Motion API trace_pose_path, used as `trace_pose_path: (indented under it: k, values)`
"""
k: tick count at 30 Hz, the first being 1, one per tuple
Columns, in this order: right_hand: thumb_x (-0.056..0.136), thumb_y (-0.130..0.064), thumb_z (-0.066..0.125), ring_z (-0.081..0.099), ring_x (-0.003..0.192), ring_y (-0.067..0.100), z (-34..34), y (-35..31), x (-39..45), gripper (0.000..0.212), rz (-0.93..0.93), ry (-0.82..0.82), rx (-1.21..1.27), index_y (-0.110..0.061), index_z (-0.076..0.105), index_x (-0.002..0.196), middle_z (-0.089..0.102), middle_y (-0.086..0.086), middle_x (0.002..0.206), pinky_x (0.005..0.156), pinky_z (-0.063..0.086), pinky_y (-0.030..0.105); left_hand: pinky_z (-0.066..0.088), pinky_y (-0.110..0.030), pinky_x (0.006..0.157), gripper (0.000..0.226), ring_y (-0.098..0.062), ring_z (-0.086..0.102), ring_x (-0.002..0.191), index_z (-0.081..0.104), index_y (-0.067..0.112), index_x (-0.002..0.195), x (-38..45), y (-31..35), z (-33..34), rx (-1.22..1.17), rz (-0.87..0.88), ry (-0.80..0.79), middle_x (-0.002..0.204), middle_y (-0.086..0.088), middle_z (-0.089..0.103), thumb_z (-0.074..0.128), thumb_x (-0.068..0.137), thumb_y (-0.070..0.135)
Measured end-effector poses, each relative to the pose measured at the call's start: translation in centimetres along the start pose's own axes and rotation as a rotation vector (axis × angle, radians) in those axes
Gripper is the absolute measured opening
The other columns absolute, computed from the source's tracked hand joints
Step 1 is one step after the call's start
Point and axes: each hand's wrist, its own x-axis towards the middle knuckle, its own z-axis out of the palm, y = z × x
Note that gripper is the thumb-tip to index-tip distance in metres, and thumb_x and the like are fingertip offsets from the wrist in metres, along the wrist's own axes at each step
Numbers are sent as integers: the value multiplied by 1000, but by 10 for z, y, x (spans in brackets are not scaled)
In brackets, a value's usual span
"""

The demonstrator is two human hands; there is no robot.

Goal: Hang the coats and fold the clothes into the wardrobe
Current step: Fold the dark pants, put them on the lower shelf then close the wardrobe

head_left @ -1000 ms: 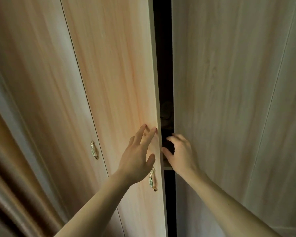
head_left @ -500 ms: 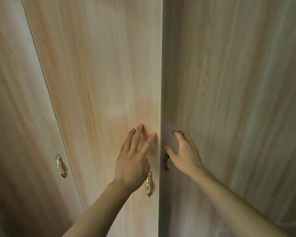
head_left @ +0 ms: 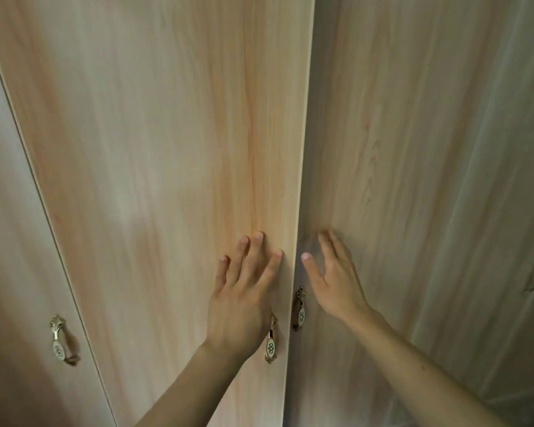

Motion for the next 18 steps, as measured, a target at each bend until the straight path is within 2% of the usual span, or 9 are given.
trace_pose_path:
  k: [3, 6, 12, 18]
  values:
    - [89, -78, 16, 0, 155, 17, 2, 6, 8, 91, -4, 7, 9, -19, 19, 158, 3, 5, 168, 125, 13, 40, 25, -56, 119, 89, -30, 0, 155, 28, 27, 157, 7, -2, 9, 15, -11, 16, 168, -8, 1, 61, 75, 13]
    - [83, -85, 19, -3, 155, 18, 6, 13, 11, 99, -57, 21, -14, -20, 19, 158, -2, 6, 168, 123, 15, 40, 27, -57, 118, 90, -31, 5, 154, 33, 25, 155, 16, -3, 19, 31, -24, 35, 168, -9, 6, 65, 72, 13]
    - [86, -76, 43, -2, 155, 24, 15, 28, 15, 95, -141, 49, -103, -21, 17, 159, -9, 9, 167, 121, 24, 49, 28, -58, 116, 91, -32, 9, 154, 37, 23, 153, 33, -5, 31, 71, -50, 46, 167, -10, 11, 70, 68, 16]
    - [85, -69, 49, -3, 155, 26, 15, 33, 18, 93, -163, 56, -137, -23, 16, 159, -11, 8, 166, 121, 24, 49, 27, -58, 117, 88, -30, 12, 154, 39, 22, 153, 42, -5, 43, 109, -85, 98, 166, -10, 16, 60, 69, 5]
